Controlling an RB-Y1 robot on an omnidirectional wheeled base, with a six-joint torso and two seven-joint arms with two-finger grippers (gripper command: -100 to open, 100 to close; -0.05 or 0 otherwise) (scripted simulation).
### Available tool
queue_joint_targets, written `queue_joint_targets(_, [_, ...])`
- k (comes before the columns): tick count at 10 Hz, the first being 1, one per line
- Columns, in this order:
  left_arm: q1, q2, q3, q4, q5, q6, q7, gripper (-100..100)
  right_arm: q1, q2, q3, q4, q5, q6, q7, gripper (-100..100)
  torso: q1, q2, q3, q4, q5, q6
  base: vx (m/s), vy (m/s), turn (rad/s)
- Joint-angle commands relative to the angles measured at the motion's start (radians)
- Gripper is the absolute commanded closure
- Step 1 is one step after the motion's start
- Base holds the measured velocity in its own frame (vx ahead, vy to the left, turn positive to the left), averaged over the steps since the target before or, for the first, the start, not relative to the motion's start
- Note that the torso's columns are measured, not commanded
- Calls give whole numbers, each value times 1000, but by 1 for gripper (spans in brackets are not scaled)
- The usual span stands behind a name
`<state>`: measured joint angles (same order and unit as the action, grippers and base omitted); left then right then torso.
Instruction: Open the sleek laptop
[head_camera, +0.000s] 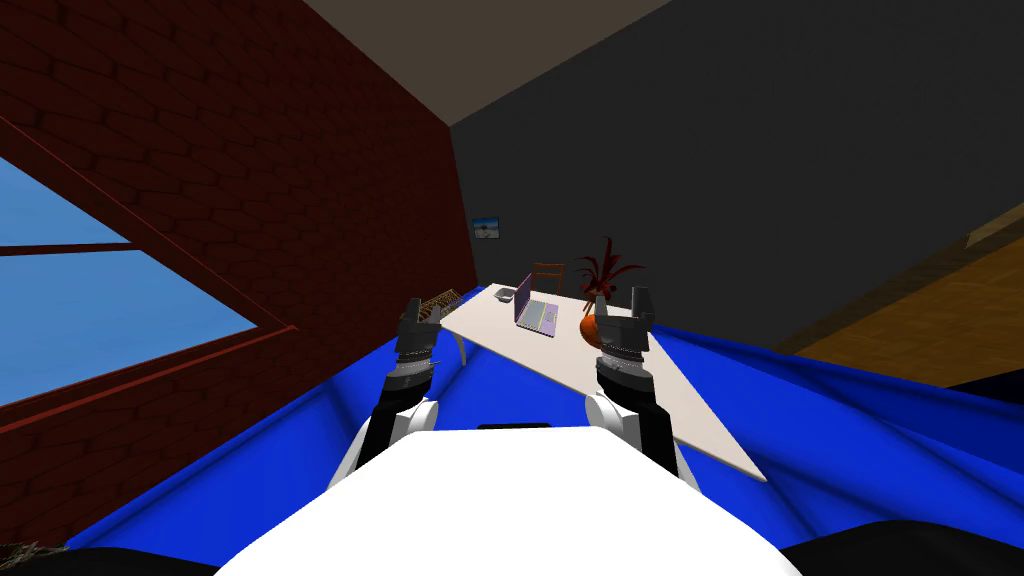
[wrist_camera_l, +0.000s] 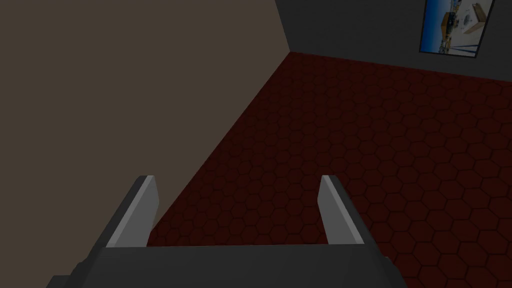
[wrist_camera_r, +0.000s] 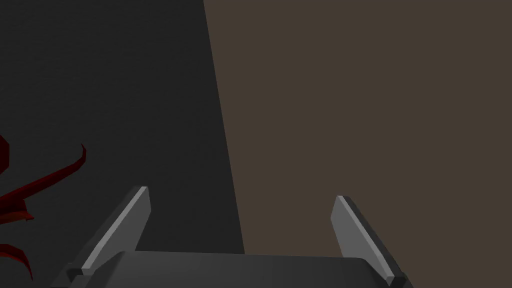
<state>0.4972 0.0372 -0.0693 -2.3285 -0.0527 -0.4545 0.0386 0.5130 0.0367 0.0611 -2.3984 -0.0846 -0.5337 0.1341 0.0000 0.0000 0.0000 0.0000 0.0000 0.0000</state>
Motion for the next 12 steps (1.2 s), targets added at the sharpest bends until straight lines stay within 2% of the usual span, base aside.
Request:
queue_joint_targets(1, [0, 0, 0, 0, 0, 0, 0, 0, 0, 0, 0, 0, 0, 0, 0, 0, 0, 40, -82, 41, 0, 0, 0, 0, 0])
queue_joint_targets(9, [0, 0, 0, 0, 0, 0, 0, 0, 0, 0, 0, 0, 0, 0, 0, 0, 0, 618, -1234, 617, 0, 0, 0, 0, 0])
queue_joint_targets(10, [0, 0, 0, 0, 0, 0, 0, 0, -7, -50, 2, 9, 3, 11, 4, -100, 0, 691, -1382, 691, 0, 0, 10, 15, 15])
queue_joint_targets(12, [0, 0, 0, 0, 0, 0, 0, 0, -13, -88, 5, 18, 7, 22, 8, -100, 1, 734, -1471, 734, 0, 0, 7, 32, 19])
